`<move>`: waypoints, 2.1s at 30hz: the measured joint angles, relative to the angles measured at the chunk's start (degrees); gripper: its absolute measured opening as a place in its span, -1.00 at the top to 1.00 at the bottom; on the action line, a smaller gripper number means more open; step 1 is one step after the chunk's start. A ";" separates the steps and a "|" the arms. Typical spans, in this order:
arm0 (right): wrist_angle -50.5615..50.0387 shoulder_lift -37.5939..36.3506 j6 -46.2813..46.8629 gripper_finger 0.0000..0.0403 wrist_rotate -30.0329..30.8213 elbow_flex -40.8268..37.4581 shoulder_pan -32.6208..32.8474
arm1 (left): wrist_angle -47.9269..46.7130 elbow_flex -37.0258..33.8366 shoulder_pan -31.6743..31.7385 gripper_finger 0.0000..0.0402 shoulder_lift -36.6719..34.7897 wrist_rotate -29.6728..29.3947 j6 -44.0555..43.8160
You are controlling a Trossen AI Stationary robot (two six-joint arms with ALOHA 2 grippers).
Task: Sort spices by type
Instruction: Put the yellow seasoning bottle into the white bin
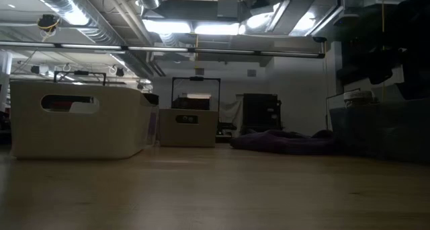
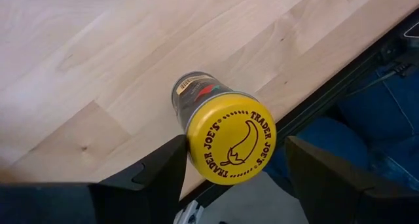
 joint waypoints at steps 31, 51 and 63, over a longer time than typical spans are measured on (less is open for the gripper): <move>0.00 -0.01 0.01 -0.43 -0.02 0.00 -0.02 | 0.25 0.00 0.00 -0.20 0.00 -1.14 -0.18; 0.00 -0.01 0.01 -0.43 -0.01 0.00 -0.01 | 0.26 0.00 0.00 -0.81 0.00 -1.14 -0.12; 0.01 0.01 0.00 -0.43 -0.04 0.00 -0.01 | -0.03 0.00 0.00 -0.83 0.52 -1.11 2.53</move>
